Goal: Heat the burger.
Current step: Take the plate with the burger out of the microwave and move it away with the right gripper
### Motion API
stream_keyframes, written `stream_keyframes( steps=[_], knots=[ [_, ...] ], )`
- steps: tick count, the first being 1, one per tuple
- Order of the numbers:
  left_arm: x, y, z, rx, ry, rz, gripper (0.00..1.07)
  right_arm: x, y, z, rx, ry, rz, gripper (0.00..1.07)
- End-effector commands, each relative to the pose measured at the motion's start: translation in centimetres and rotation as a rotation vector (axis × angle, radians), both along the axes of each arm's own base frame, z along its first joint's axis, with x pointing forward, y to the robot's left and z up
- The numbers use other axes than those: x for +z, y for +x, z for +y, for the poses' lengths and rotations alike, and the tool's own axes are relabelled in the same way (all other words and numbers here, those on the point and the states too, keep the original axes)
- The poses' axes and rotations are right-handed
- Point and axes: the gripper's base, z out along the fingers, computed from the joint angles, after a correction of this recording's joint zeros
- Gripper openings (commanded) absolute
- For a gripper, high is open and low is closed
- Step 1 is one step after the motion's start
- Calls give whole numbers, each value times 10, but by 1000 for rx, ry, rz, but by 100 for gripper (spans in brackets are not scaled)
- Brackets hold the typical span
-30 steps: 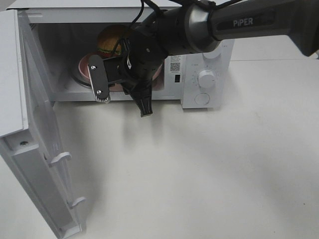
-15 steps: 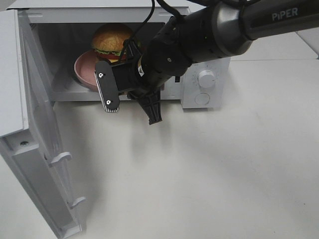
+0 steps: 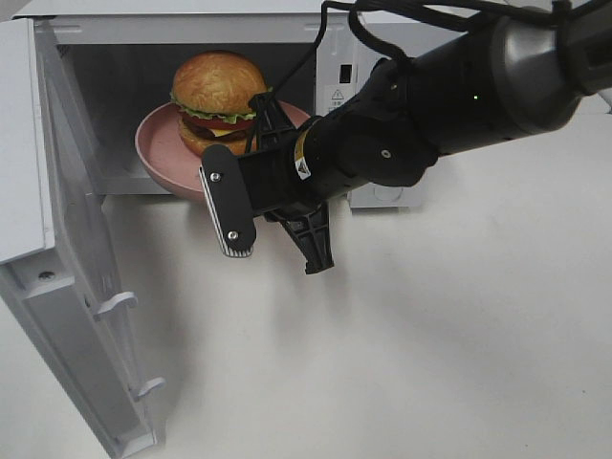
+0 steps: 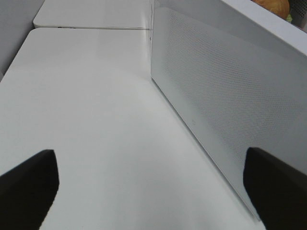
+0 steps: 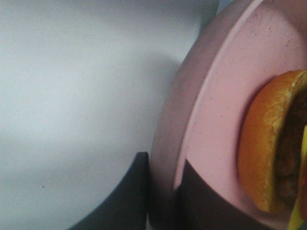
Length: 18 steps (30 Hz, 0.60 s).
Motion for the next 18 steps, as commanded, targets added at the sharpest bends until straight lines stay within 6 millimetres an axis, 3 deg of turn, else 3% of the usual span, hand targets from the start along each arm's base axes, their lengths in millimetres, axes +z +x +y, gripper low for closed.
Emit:
stream_keyframes(
  steps=[1,18],
  knots=[
    [-1,-2,0,4,-7,-22,100,21,-5,2,40,90,-76,0],
    [-1,-2,0,4,-7,-22,100,30,-54,-20,94,89,-61,0]
  ],
)
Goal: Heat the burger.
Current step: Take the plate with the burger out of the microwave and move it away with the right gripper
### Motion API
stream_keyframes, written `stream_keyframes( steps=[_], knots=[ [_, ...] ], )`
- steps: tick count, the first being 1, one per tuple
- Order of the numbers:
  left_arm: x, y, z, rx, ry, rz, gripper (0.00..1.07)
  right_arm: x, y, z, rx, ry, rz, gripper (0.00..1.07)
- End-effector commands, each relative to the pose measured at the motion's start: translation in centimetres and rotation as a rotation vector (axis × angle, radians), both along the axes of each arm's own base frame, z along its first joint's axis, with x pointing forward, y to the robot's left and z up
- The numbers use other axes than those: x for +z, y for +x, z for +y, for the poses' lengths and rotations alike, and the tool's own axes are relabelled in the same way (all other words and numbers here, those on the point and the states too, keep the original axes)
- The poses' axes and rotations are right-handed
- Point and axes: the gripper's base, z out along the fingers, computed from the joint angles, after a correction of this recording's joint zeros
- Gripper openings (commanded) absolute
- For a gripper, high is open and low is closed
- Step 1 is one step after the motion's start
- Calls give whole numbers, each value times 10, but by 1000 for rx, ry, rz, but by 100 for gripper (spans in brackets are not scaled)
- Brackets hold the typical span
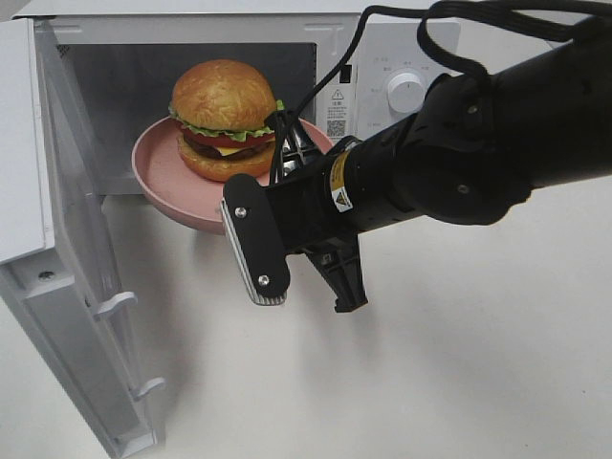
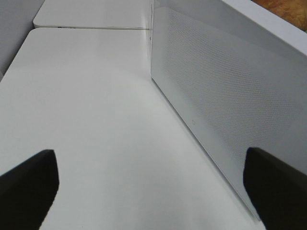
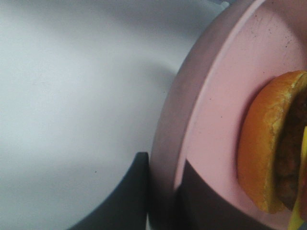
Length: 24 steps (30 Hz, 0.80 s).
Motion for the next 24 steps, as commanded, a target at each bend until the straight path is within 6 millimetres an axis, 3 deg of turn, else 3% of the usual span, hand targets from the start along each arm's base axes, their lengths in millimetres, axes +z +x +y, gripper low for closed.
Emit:
stream_keyframes(
  steps=[1,24],
  knots=[
    [-1,-2,0,4,-7,-22,100,18,-9,-3,33,72,-61,0],
    [-1,-2,0,4,-7,-22,100,30,-59,-61,-27,4,-20,0]
  ],
)
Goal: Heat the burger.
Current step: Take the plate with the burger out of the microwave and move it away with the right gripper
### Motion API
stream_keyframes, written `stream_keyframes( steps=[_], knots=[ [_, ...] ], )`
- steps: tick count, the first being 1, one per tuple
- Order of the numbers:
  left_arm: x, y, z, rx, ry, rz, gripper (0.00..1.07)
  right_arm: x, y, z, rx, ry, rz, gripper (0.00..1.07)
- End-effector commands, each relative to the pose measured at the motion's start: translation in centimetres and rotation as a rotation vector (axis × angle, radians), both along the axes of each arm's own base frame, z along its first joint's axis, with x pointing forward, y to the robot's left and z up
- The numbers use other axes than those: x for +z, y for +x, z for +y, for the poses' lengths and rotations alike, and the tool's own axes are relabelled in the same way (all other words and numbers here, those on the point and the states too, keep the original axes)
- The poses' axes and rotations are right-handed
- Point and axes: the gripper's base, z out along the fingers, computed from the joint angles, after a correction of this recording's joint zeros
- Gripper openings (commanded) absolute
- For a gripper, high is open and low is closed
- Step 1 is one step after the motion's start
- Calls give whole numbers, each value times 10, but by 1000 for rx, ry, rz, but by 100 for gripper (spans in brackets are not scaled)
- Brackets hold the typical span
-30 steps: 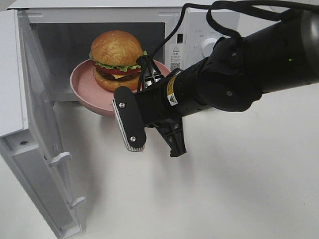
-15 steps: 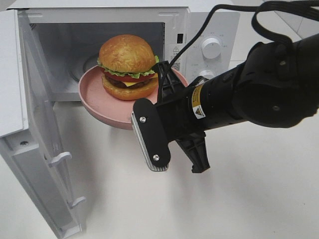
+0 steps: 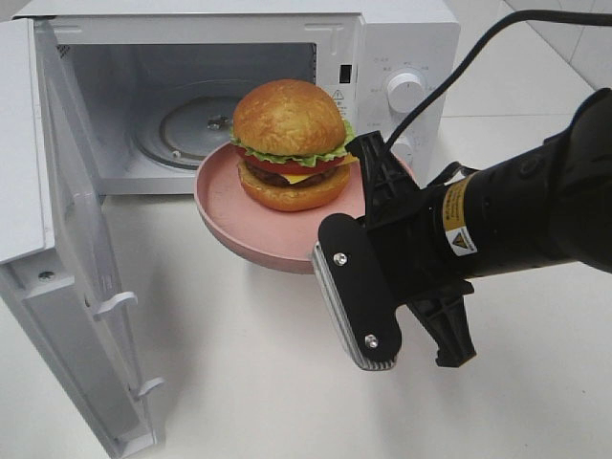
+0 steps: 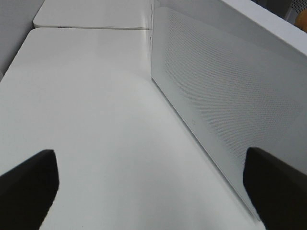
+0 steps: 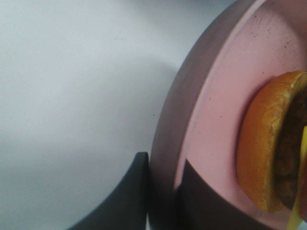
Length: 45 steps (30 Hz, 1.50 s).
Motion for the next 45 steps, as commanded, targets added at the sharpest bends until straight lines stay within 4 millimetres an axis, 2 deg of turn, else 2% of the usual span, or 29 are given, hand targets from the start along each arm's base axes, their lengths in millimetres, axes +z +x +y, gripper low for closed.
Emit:
stream_keyframes(
  steps=[1,3,5,8,10,13,15,23,26,30,45],
  knots=[
    [-1,-2,0,4,-7,-22,100,12,-4,-1,10,57,-43,0],
    [-1,-2,0,4,-7,-22,100,12,-6,-4,2,56,-39,0],
    [-1,-2,0,4,-7,-22,100,12,-15,-15,-24,33,-22,0],
    [-1,-2,0,4,-7,-22,100,13,-16,-18,-31,25,-18,0],
    [-1,-2,0,4,-7,-22,100,14,-24,-29,-77,9,4,0],
    [-1,-2,0,4,-7,-22,100,15,-26,-31,-93,12,10,0],
    [-1,-2,0,4,-7,-22,100,19,-32,-42,-140,11,12,0],
    [-1,-2,0,4,-7,-22,100,31,-43,-63,-270,10,8,0],
    [-1,-2,0,4,-7,-22,100,33,-43,-66,-290,11,1,0],
    [-1,-2,0,4,-7,-22,100,42,-46,-80,-427,20,-25,0],
    [-1,-2,0,4,-7,-22,100,45,-42,-100,-721,1,-86,0]
  ],
)
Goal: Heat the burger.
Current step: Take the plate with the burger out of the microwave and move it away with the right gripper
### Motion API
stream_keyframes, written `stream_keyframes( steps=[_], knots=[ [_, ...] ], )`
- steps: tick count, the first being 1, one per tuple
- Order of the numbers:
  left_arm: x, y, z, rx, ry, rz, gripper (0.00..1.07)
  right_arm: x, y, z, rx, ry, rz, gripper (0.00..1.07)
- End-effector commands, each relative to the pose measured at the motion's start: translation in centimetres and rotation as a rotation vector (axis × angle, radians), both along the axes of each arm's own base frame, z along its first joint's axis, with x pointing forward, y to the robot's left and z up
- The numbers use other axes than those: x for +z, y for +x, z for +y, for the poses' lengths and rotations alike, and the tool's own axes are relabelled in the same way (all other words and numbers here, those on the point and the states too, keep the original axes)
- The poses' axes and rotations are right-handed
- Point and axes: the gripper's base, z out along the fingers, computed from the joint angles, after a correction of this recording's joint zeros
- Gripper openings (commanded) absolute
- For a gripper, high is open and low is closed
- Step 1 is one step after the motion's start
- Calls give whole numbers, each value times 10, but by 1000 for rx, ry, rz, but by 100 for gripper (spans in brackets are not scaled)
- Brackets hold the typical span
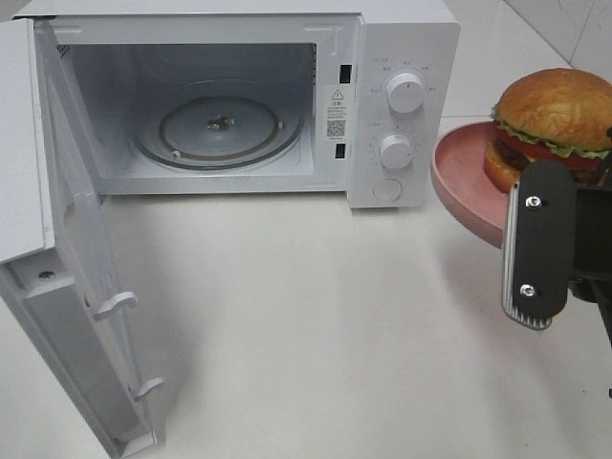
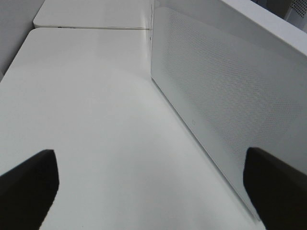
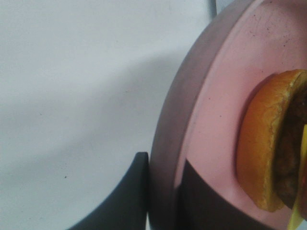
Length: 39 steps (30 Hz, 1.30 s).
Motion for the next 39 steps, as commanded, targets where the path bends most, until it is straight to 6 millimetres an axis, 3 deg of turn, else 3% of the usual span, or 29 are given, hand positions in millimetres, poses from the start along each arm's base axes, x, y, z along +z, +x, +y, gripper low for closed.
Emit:
stream_keyframes(
  steps=[1,39],
  knots=[
    [-1,-2,0,4,-7,-22,100,8,4,-7,-73,-23,-91,0],
    [-1,-2,0,4,-7,-22,100,-20,15,-24,-813,-25,-235,0]
  ],
)
